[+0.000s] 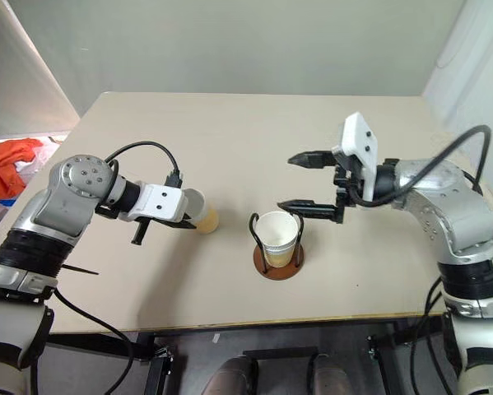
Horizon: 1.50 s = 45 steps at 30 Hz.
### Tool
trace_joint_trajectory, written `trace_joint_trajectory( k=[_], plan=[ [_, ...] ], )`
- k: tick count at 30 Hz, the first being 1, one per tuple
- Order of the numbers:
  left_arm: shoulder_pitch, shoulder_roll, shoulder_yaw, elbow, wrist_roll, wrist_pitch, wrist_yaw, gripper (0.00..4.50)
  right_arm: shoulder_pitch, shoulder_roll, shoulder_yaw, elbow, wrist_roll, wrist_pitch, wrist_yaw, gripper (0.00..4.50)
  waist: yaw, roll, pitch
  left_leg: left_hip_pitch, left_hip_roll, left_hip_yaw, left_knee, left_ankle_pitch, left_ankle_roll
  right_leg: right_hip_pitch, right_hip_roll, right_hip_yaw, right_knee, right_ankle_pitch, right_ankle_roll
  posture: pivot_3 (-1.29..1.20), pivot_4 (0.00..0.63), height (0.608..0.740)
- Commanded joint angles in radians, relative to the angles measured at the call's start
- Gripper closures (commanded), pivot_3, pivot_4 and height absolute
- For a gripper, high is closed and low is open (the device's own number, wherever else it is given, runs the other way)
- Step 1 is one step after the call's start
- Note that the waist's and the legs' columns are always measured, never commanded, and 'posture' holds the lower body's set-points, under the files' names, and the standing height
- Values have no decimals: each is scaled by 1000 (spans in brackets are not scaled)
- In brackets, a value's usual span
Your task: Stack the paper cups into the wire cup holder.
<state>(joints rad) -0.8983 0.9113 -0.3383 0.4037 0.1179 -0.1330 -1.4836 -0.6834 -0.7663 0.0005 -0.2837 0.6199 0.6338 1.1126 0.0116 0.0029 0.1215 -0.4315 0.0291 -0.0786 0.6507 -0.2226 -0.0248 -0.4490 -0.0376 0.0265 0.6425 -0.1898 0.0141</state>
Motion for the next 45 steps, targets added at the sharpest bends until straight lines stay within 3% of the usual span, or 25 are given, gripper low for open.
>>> trace_joint_trajectory(
  k=[1, 4, 8, 13, 19, 22, 28, 31, 38, 41, 45],
  plan=[
    [-72, -3, 37, 14, -37, -14, -45, 4461, 67, -54, -176, -104, 133, 14, 37, 112, 1, 0, 0, 0, 0, 0, 0, 0, 0, 0, 0, 0, 0, 0, 0, 0, 150, 740],
    [-166, 3, 46, -30, -227, 73, -124, 4461, 247, -91, -346, -173, 168, -24, 55, 112, 7, -2, 0, -3, 0, 0, 1, 0, 0, 0, 0, 0, -1, 0, 4, 0, 150, 740],
    [-333, 38, -59, -101, -545, 165, -131, 4461, 445, -132, -513, -192, 168, -27, 45, 112, 12, -3, 0, -5, 0, 1, 5, -2, 2, 0, 0, 0, -3, 1, 8, 0, 150, 740],
    [-477, 46, -238, -107, -752, 114, -131, 4461, 527, -131, -574, -246, 186, -27, -26, 112, 5, 3, -2, -3, 0, 3, 10, -5, 7, 8, -1, 2, -14, 4, 14, 0, 150, 740],
    [-594, -7, -553, -35, -754, -124, -131, 4461, 594, -125, -626, -333, 217, -11, -121, 112, 3, 4, -2, -4, -1, 4, 17, -4, 10, 11, 0, 5, -15, 7, 23, 0, 150, 740],
    [-636, -44, -652, 22, -764, -207, -131, 4461, 640, -127, -661, -360, 228, -9, -145, 112, 6, 4, -1, -4, -2, 4, 18, -5, 11, 12, -1, 5, -16, 8, 24, 0, 150, 740],
    [-687, -84, -778, 72, -799, -312, -131, 4461, 704, -128, -711, -408, 247, -4, -197, 112, 13, 4, -1, -7, -7, 3, 18, -7, 14, 12, -3, 6, -16, 4, 31, 0, 150, 740],
    [-695, -92, -806, 62, -833, -327, -131, 4461, 731, -129, -726, -422, 249, -3, -214, 112, 16, 4, -1, -8, -8, 3, 18, -10, 15, 12, -4, 6, -17, 3, 35, 0, 150, 740],
    [-684, -139, -827, 136, -768, -377, -131, 4461, 737, -144, -718, -428, 256, -8, -251, 112, 19, 4, -1, -9, -11, 3, 22, -16, 17, 13, -5, 6, -16, 2, 45, 0, 150, 740],
    [-685, -154, -821, 149, -765, -371, -131, 3900, 740, -146, -714, -427, 257, -10, -253, 112, 20, 4, -1, -10, -11, 3, 24, -16, 17, 14, -5, 6, -16, 2, 47, 0, 150, 740],
    [-669, -195, -769, 190, -719, -391, -131, 2616, 726, -150, -689, -419, 254, -12, -256, 112, 23, 4, -1, -10, -12, 3, 25, -17, 17, 15, -6, 6, -16, 1, 48, 0, 150, 740]
  ],
)
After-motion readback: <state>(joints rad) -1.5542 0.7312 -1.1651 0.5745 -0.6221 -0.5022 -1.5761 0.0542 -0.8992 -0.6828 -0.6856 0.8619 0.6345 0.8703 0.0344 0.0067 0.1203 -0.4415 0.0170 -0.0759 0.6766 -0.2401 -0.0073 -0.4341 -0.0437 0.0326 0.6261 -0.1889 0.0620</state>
